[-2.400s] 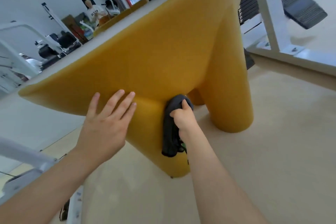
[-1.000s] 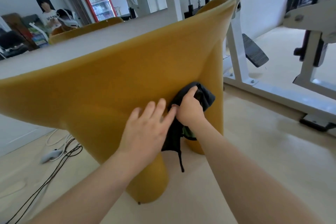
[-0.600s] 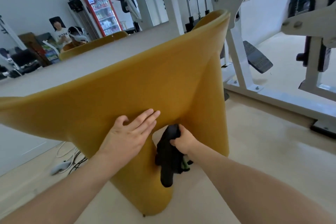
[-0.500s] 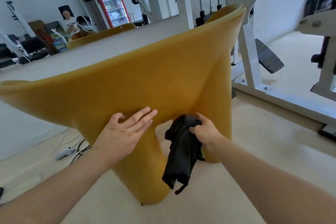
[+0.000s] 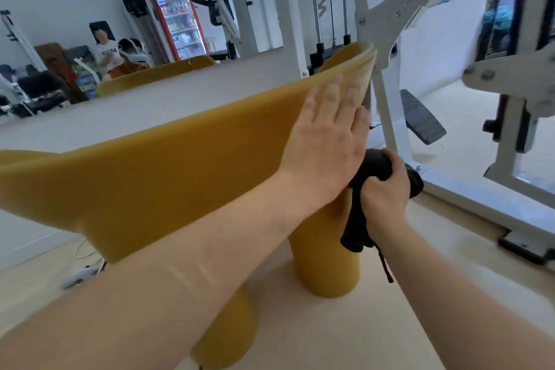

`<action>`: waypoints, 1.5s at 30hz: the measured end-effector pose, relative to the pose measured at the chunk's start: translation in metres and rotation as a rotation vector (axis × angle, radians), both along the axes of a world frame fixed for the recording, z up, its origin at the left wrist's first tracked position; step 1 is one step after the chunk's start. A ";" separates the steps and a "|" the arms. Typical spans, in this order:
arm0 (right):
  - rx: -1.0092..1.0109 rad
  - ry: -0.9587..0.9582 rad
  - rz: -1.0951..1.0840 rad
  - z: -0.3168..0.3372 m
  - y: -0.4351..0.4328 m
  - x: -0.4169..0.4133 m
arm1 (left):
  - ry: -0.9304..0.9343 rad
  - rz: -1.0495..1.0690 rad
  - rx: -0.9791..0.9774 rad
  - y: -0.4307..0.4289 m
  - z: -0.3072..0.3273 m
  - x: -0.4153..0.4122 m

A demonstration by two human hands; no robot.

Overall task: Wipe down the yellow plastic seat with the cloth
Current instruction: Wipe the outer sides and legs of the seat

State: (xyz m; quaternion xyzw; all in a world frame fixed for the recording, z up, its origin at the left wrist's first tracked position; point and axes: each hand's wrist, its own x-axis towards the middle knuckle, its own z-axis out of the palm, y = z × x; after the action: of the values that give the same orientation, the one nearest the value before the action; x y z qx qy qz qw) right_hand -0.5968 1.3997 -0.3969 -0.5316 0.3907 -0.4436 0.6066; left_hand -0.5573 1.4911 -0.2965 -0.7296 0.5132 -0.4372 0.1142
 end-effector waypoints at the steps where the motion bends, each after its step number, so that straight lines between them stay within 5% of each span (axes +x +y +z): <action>1: 0.003 0.007 0.039 -0.001 0.001 -0.001 | 0.035 0.100 0.004 -0.025 0.012 0.004; 4: 0.019 0.006 0.167 -0.004 0.004 0.001 | 0.163 0.285 -0.064 -0.067 0.034 0.022; 11: 0.031 -0.051 0.217 0.009 -0.003 -0.002 | 0.194 0.218 -0.232 -0.057 0.042 0.023; 17: 0.130 -0.109 0.200 0.019 -0.004 -0.010 | 0.144 -0.013 -0.445 0.030 0.032 0.031; 21: 0.166 0.109 0.384 0.003 0.040 -0.006 | 0.180 -0.181 -0.509 0.103 0.033 0.063; 26: 0.111 0.174 0.576 -0.015 0.102 0.002 | 0.245 -0.062 -0.587 0.173 0.020 0.081; 33: 0.113 0.051 0.506 -0.011 0.129 0.021 | 0.165 0.044 -0.281 0.135 -0.001 0.026; 40: 0.171 0.306 0.614 -0.017 0.084 0.057 | 0.164 0.095 -0.437 0.102 0.002 0.030; 45: -0.007 0.482 0.666 -0.019 0.073 0.056 | 0.146 0.075 -0.482 0.097 -0.003 0.038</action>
State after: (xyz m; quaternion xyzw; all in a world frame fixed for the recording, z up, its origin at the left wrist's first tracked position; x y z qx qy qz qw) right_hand -0.5404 1.4731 -0.4161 -0.7197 0.3268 -0.0871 0.6063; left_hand -0.5197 1.5883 -0.2999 -0.7840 0.3735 -0.4885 -0.0844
